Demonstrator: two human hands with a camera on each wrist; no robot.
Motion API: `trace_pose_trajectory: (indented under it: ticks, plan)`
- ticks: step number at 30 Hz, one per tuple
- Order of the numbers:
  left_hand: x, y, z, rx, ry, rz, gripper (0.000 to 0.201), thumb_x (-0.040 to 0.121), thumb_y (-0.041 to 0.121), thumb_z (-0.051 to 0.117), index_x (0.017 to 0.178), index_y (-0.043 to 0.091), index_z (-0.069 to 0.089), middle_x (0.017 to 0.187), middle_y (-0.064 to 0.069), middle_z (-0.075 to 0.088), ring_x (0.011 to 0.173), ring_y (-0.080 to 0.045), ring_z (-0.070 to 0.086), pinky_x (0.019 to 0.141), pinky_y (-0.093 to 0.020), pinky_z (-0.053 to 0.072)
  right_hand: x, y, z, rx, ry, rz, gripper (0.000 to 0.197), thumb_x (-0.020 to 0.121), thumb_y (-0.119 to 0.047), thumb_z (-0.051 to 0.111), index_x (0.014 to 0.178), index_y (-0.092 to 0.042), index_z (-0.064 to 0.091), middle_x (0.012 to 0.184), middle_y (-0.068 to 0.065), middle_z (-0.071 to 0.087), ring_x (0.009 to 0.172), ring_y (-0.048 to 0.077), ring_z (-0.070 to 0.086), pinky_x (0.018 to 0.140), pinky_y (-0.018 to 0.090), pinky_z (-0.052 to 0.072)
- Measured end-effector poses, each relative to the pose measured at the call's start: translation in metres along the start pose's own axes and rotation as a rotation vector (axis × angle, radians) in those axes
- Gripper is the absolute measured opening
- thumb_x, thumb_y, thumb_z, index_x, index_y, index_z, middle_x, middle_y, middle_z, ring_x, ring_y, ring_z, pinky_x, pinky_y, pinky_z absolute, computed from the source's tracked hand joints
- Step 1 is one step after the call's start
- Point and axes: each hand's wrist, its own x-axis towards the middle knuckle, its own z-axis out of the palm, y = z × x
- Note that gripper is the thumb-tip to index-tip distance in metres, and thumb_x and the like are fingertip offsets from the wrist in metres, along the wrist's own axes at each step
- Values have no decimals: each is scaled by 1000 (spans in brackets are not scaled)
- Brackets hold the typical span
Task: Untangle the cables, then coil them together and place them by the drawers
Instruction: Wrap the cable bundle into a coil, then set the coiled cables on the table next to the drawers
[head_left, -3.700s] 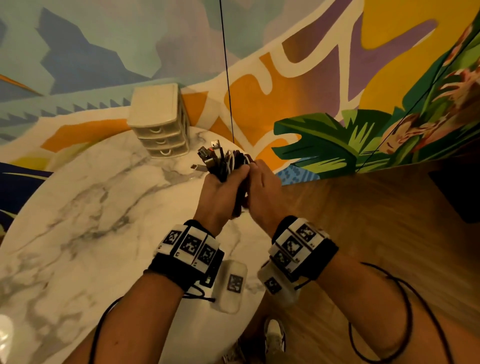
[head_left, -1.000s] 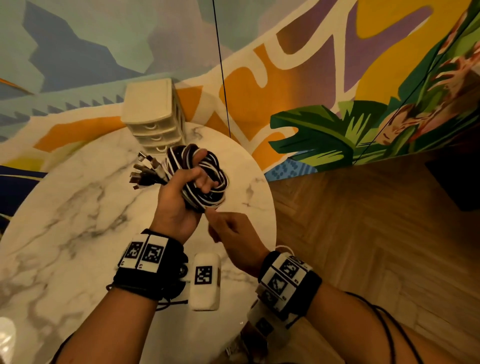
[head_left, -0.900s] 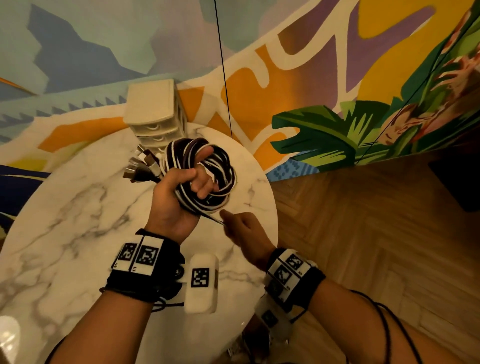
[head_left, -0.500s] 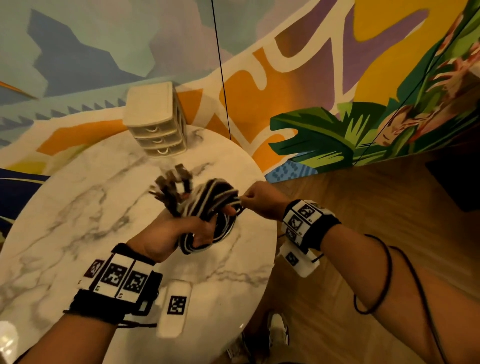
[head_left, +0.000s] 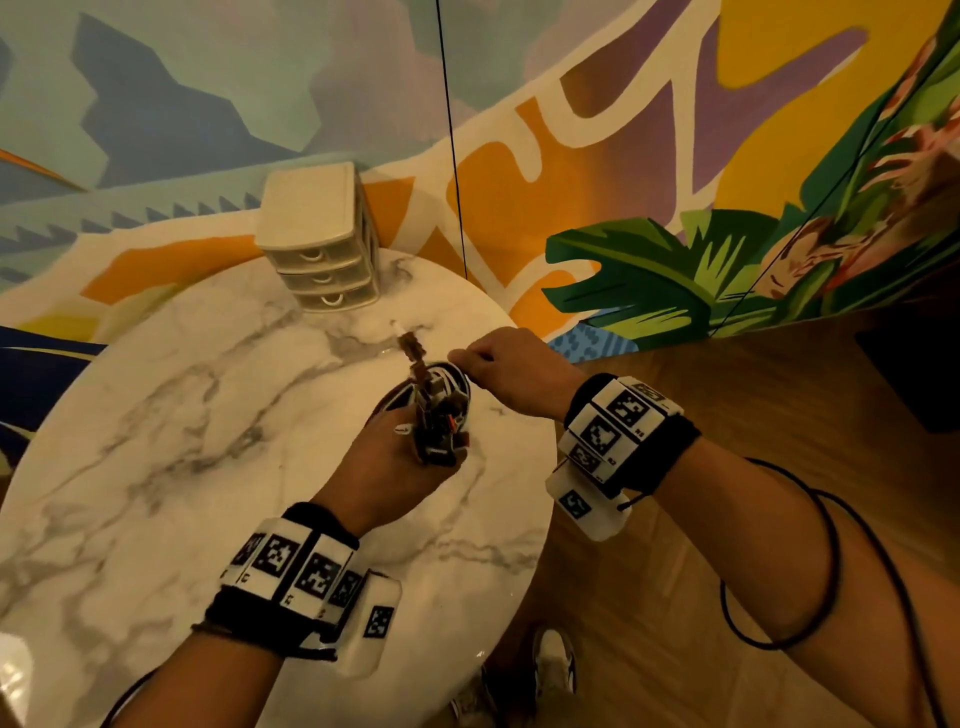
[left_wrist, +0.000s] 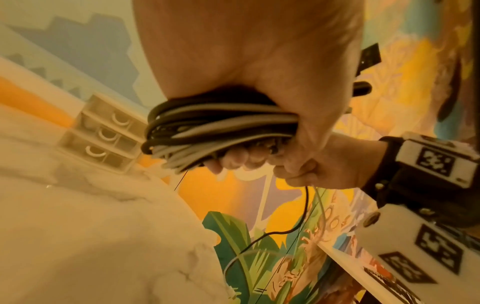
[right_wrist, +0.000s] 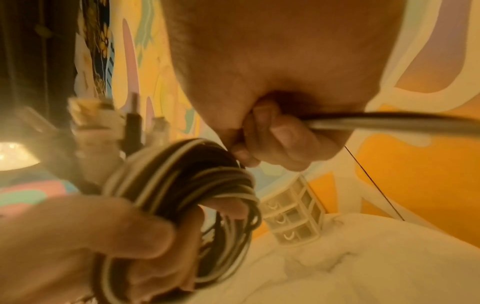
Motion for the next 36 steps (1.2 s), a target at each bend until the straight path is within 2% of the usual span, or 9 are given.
trace_pose_trajectory:
  ticks: [5, 10, 12, 17, 22, 27, 31, 33, 36]
  plan:
    - [8, 6, 12, -126, 110, -82, 25, 86, 19, 66, 74, 28, 46, 69, 18, 46, 63, 7, 50, 60, -2, 35, -9, -18, 1, 171, 136, -21, 49, 102, -31, 34, 55, -18, 34, 54, -2, 36, 51, 12, 34, 52, 28, 27]
    - [34, 0, 17, -341, 128, -486, 41, 97, 14, 48, 57, 10, 51, 39, 2, 48, 33, -6, 44, 43, -21, 41, -18, -34, 13, 332, 234, -35, 47, 102, -30, 35, 55, -27, 38, 55, -6, 41, 54, 8, 38, 53, 21, 28]
    - [33, 6, 17, -547, 187, -396, 38, 99, 16, 43, 63, 8, 51, 46, -5, 51, 35, -9, 46, 43, -23, 37, -19, -36, 16, 425, 289, -33, 46, 101, -29, 36, 56, -26, 39, 54, -6, 41, 52, 7, 39, 55, 23, 28]
    - [27, 10, 17, -1027, 238, -335, 36, 85, 55, 54, 83, 21, 68, 92, -16, 59, 87, -27, 57, 80, -44, 42, -34, -40, 28, 456, 300, -62, 46, 101, -27, 35, 56, -30, 36, 52, -7, 39, 48, 6, 38, 54, 23, 27]
    - [35, 8, 7, -1146, 243, -341, 30, 78, 51, 55, 68, 26, 68, 67, 1, 55, 63, -15, 50, 65, -32, 36, -53, -35, 58, 441, 322, -100, 41, 101, -31, 35, 61, -37, 37, 56, -11, 41, 54, 4, 41, 58, 21, 31]
    - [35, 11, 3, -1294, 247, -242, 26, 80, 16, 64, 103, 7, 58, 62, 0, 53, 61, -13, 54, 77, -32, 48, -61, -17, 84, 825, 197, -89, 45, 101, -28, 39, 57, -19, 41, 48, -11, 37, 47, 2, 31, 52, 15, 28]
    - [32, 5, -1, -1397, 101, -224, 59, 74, 14, 64, 129, 1, 49, 61, 2, 43, 57, -11, 44, 75, -25, 48, -54, -1, 95, 1031, 81, 22, 46, 88, -27, 46, 44, -23, 36, 45, -7, 27, 43, 8, 21, 45, 19, 20]
    - [30, 1, -8, -1461, -13, -166, 69, 65, 20, 71, 127, -1, 48, 59, 3, 40, 54, -11, 39, 70, -25, 46, -48, 12, 97, 947, 47, 150, 42, 81, -27, 45, 39, -22, 41, 43, -4, 31, 40, 10, 24, 45, 23, 20]
    - [23, 1, -22, -1346, -198, -72, 53, 66, 23, 67, 107, -7, 52, 54, 1, 38, 49, -12, 36, 61, -28, 41, -35, 45, 87, 491, 12, 271, 49, 94, -22, 47, 46, -18, 43, 46, 0, 36, 41, 9, 31, 49, 27, 25]
